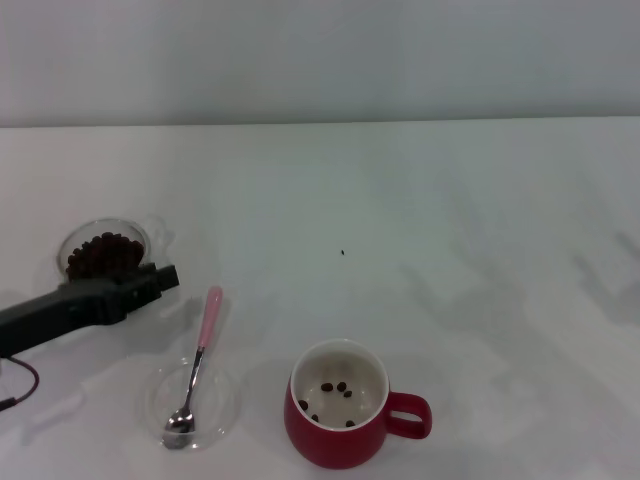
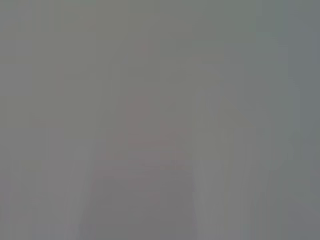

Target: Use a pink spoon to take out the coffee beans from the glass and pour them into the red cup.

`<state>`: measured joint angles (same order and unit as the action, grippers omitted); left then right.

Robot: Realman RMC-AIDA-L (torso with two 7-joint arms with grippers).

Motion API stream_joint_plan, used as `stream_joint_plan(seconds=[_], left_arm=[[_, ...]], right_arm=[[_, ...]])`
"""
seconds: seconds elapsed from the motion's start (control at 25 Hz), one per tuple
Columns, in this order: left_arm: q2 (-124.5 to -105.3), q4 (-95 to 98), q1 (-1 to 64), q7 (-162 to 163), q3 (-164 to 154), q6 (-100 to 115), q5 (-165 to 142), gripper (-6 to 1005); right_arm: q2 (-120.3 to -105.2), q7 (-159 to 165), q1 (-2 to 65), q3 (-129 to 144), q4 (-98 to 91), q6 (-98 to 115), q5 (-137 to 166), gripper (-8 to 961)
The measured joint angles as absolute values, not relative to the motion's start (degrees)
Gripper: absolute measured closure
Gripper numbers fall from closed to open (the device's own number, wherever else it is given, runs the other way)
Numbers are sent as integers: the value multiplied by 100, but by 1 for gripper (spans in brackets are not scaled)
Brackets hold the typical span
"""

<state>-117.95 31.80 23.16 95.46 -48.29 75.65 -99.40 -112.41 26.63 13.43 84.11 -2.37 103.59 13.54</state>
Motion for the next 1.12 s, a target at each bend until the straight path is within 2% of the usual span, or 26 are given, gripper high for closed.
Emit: stream_joint_plan(seconds=[0.24, 0.52, 0.8, 0.92, 1.12], left_arm=[[-11781, 3653, 2087, 8555, -4826, 8219, -9247, 591], [-11810, 4162, 1301, 7023, -4817, 8694, -8077, 585], [-11893, 3423, 479, 5193, -4425, 8697, -6915, 584], [-11884, 2927, 348, 4565, -4138, 8671, -6725, 584], [-11895, 2117, 242, 3709, -3138, 8652, -6678, 583]], right_arm=[[-11241, 2661, 1294, 8372, -237, 10477, 1323, 222], [-11253, 2557, 1262, 8358, -235, 10589, 1300, 222], [-11436, 2024, 1132, 8352, -240, 10673, 1281, 226], [-11500, 1900, 1065, 8349, -234, 10760, 1227, 226], [-11521, 1881, 1024, 8349, -162, 10835, 1214, 226]])
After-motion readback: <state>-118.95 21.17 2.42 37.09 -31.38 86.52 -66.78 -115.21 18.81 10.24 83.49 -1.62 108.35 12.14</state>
